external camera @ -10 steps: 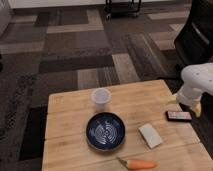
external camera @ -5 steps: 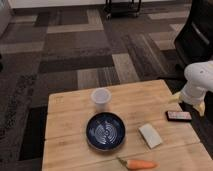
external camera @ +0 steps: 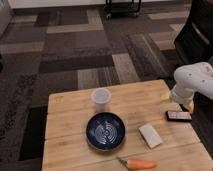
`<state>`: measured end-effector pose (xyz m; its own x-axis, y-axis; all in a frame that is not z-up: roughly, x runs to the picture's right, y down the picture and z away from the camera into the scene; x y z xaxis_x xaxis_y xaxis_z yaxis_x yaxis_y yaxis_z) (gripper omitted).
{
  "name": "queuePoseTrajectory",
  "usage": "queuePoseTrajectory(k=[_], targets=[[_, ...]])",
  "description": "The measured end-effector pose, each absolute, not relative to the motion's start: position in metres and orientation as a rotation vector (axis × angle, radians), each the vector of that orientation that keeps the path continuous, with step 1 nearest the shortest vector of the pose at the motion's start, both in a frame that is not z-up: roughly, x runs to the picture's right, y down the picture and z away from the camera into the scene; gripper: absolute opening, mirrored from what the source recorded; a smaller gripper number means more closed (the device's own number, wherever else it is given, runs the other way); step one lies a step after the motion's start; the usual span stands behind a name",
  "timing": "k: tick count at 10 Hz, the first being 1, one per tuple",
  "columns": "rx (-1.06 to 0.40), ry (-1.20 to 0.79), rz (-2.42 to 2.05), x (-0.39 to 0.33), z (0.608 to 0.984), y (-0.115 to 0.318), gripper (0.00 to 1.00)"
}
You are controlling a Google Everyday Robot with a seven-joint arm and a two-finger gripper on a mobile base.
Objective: Push the eraser across the table
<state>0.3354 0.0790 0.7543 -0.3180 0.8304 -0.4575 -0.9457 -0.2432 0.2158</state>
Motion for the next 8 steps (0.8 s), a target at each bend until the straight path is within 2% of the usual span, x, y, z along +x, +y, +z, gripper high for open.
queuePoseTrajectory(k=[3, 5, 8], targets=[[-0.423, 0.387, 1.722, 0.274, 0.764, 0.083, 0.8], [-0.555, 0.366, 1.639, 0.24, 0.781, 0.106, 0.8], [-0.633, 0.388, 1.611, 0.235, 0.8, 0.119, 0.8]])
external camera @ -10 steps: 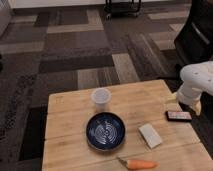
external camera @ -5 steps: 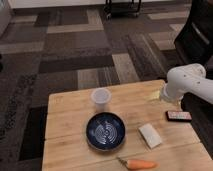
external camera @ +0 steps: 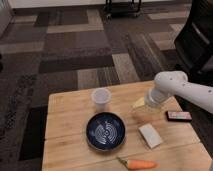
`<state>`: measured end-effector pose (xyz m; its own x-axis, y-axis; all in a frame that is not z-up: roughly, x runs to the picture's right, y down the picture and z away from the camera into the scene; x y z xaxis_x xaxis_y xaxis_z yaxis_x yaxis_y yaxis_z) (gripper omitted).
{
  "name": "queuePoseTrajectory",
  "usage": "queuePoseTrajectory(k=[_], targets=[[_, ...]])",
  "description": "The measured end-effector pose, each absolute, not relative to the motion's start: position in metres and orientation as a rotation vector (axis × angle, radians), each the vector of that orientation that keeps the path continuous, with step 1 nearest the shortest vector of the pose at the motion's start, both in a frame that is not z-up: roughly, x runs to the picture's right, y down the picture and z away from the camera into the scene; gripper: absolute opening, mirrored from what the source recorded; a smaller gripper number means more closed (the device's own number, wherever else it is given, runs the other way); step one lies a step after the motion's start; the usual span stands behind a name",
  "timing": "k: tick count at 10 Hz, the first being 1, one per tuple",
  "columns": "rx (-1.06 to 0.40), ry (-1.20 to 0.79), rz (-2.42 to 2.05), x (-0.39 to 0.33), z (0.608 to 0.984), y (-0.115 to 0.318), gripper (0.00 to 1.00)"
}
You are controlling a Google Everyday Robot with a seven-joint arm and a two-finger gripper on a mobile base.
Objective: Push the eraser across the table
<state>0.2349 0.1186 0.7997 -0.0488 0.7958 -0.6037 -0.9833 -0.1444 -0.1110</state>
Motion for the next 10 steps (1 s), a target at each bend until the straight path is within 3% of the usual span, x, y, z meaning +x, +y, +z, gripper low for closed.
queuePoseTrajectory(k=[5, 10], targets=[[-0.633, 0.513, 1.685, 0.287, 0.831, 0.135, 0.8], [-0.371, 0.815, 1.883, 0.444, 0.817, 0.153, 0.8]])
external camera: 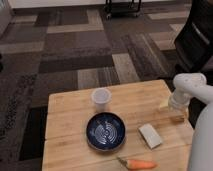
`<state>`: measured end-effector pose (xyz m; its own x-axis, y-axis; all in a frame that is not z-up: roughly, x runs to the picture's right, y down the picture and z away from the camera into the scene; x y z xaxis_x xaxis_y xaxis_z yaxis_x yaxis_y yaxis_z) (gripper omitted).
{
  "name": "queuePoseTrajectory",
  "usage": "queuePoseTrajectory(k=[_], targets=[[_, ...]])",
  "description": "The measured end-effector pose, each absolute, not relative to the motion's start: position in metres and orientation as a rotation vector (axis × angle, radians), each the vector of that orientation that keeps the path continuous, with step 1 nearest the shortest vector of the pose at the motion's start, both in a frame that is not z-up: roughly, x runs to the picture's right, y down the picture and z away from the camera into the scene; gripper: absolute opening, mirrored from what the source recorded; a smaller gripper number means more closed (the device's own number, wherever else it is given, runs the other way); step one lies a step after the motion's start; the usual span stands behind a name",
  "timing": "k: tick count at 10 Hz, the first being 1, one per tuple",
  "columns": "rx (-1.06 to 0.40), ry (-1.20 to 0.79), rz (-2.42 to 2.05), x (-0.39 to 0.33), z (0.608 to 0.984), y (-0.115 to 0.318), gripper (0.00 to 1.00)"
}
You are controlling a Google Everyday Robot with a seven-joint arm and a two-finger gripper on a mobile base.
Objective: Push the eraser across the table
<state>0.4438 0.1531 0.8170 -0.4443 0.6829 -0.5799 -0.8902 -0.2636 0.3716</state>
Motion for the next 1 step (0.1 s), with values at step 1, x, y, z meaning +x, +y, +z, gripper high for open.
queuePoseTrajectory(k=[1], targets=[[-0.336, 0.873, 1.923, 0.4638, 0.8108, 0.1581, 0.8]])
